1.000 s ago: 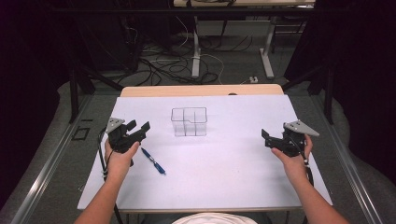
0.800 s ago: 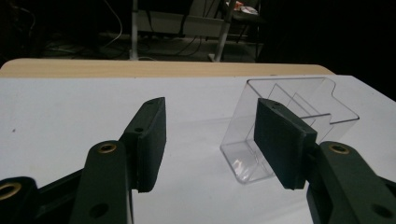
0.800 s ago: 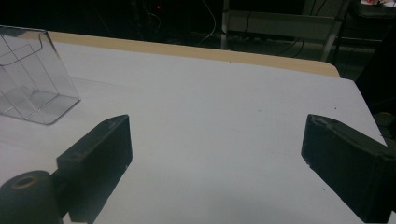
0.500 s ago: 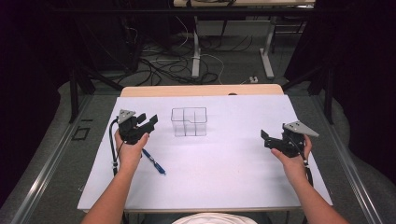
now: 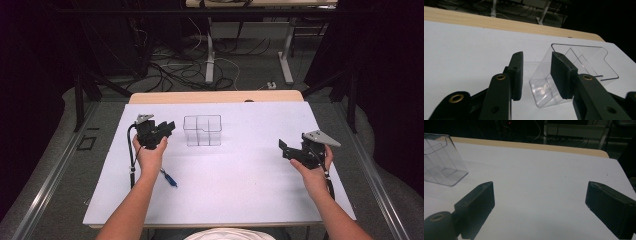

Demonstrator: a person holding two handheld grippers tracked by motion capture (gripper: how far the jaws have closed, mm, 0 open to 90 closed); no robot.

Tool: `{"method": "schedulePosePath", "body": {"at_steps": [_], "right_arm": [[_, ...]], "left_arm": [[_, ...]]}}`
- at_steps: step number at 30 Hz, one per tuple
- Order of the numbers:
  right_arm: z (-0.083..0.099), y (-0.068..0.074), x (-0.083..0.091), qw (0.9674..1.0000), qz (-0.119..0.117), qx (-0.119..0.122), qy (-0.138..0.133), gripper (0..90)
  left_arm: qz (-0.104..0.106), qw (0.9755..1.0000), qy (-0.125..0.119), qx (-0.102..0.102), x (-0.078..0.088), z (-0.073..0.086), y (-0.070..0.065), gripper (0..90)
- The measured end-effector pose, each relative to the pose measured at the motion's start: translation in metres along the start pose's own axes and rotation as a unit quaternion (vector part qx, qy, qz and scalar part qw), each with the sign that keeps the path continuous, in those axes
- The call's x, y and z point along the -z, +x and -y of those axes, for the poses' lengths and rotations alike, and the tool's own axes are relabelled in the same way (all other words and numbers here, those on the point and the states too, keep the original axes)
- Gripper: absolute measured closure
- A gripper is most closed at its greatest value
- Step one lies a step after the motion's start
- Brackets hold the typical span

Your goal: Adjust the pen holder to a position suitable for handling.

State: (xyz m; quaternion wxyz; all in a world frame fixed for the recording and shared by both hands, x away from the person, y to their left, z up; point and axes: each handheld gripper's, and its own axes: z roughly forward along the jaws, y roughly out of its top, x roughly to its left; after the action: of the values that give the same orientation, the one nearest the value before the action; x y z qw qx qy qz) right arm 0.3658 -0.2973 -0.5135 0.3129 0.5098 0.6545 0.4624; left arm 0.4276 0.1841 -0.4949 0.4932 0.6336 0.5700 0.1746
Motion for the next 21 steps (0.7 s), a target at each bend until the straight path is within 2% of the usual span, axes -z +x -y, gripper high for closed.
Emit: {"method": "schedulePosePath", "body": {"at_steps": [1,3,7,13,21], "right_arm": [[0.0,0.0,0.0,1.0,-0.001,0.001,0.0,8.3],[0.0,0.0,0.0,1.0,0.001,0.004,0.003,8.3],[0.0,0.001,-0.001,1.0,0.0,0.001,0.006,8.3],[0.001,0.001,-0.001,1.0,-0.003,0.0,0.005,8.3],[0.001,0.001,-0.002,1.0,0.002,-0.003,0.008,6.8]], "left_arm": [[0.0,1.0,0.0,0.0,0.0,0.0,0.0,63.9],[0.004,0.9998,0.001,0.017,-0.004,-0.001,0.0,65.9],[0.0,0.9998,0.013,0.017,-0.007,-0.001,0.0,70.6],[-0.015,0.9988,0.033,0.033,-0.018,0.003,0.002,79.5],[-0.007,0.998,0.051,0.038,-0.026,0.006,0.004,87.5]]}}
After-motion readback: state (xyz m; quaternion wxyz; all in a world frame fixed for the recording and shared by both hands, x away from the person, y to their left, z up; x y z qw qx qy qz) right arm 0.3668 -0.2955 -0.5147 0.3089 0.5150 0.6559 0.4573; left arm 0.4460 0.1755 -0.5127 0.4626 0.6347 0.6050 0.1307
